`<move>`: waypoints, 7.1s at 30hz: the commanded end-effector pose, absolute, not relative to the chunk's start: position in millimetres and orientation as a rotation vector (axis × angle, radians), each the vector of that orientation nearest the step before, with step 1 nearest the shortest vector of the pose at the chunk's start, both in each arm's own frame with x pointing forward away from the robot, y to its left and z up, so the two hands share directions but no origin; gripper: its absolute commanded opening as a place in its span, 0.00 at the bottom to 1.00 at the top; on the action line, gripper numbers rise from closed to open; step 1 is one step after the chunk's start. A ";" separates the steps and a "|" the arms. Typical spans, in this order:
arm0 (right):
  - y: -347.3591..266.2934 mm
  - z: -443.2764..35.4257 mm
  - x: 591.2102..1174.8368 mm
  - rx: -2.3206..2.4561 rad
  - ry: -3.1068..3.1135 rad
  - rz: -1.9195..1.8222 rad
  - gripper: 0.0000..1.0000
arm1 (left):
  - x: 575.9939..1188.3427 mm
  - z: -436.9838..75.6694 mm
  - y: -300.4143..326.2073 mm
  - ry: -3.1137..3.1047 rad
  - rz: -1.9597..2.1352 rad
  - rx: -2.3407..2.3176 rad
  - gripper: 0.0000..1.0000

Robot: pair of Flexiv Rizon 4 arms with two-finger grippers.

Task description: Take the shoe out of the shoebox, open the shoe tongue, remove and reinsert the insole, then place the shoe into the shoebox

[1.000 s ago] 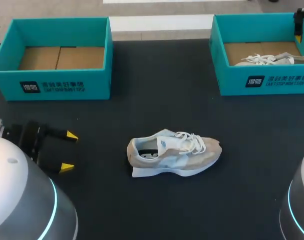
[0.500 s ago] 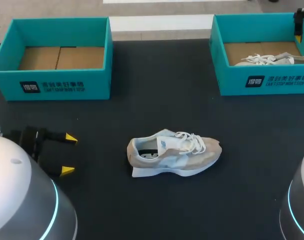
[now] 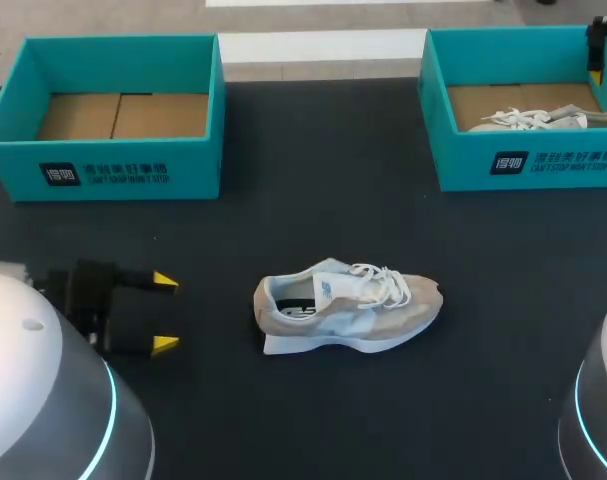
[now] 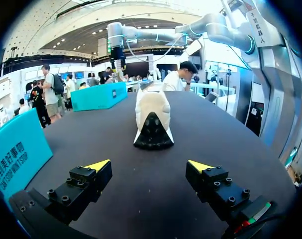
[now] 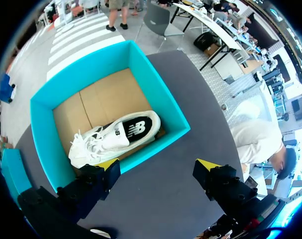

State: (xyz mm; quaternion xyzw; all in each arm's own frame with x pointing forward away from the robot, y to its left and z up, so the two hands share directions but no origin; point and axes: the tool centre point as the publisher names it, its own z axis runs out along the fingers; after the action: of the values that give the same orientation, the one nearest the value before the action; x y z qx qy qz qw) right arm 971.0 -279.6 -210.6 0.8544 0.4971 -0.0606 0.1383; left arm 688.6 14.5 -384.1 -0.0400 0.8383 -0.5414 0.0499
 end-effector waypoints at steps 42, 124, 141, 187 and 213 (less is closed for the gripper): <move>-280.0 -211.0 971.5 2.472 1.438 -0.174 1.00 | 693.5 -405.4 -132.2 2.572 -1.696 -0.150 1.00; -98.9 -185.4 884.3 2.374 1.658 -0.045 1.00 | 701.3 -432.6 -147.7 2.639 -1.677 -0.179 0.00; -25.9 -179.0 855.2 2.270 1.829 -0.042 1.00 | 701.3 -432.6 -147.7 2.639 -1.677 -0.179 0.00; 185.0 -237.1 710.9 2.238 1.927 -0.119 1.00 | 701.3 -432.6 -147.7 2.639 -1.677 -0.179 0.00; 209.4 -339.0 689.0 2.168 1.926 -0.288 1.00 | 701.3 -432.6 -147.7 2.639 -1.677 -0.179 0.00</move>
State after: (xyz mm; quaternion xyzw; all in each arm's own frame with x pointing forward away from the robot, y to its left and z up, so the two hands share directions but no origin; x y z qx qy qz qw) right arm 693.1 186.7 -324.2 0.7204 0.6841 -0.0748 0.0864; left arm 698.5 -145.0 -425.2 -0.0572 0.8418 -0.5368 0.0058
